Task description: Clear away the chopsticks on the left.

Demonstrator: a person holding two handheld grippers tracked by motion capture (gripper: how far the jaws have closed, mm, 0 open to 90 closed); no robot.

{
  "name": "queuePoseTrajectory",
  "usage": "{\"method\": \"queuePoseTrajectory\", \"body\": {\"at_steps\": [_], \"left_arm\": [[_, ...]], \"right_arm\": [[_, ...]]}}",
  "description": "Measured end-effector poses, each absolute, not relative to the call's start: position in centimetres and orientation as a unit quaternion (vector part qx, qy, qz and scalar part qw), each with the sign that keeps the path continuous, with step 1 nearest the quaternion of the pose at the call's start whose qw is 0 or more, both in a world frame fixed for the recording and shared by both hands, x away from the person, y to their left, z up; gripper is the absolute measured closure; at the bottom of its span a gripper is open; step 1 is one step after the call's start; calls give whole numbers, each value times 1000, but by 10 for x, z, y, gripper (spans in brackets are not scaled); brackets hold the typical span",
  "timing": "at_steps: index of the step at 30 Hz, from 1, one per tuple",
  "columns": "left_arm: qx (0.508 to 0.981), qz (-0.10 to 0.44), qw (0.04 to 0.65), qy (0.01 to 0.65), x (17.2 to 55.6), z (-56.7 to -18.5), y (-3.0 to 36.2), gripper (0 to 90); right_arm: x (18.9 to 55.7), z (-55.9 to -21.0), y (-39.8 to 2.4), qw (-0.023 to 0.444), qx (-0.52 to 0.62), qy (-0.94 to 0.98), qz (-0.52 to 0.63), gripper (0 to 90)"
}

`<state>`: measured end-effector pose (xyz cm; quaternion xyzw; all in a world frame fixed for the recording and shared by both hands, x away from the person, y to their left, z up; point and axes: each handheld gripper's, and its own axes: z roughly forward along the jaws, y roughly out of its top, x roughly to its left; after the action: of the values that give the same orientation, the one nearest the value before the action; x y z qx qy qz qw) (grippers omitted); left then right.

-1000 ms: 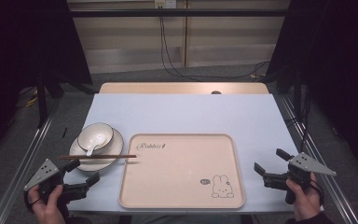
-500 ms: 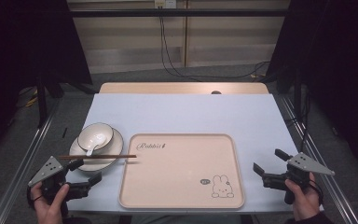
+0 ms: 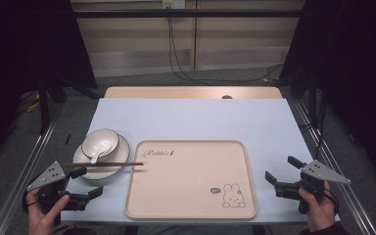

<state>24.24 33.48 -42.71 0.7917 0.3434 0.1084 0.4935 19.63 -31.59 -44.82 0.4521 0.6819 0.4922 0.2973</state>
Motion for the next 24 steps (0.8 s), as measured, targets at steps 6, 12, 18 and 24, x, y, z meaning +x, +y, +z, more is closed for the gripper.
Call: {"method": "queuePoseTrajectory", "body": {"at_steps": [6, 12, 18, 24], "left_arm": [[809, 86, 481, 327, 255, -428, 352, 60], [828, 103, 461, 301, 267, -429, 362, 105], [845, 93, 449, 274, 281, -434, 365, 213], [840, 123, 457, 264, 290, -437, 372, 376]], "right_arm": [[196, -448, -314, 298, 446, 687, 491, 17], [196, -448, -313, 297, 444, 688, 491, 17], [197, -448, -313, 297, 445, 688, 490, 12], [197, -448, -312, 298, 443, 689, 490, 12]]}}
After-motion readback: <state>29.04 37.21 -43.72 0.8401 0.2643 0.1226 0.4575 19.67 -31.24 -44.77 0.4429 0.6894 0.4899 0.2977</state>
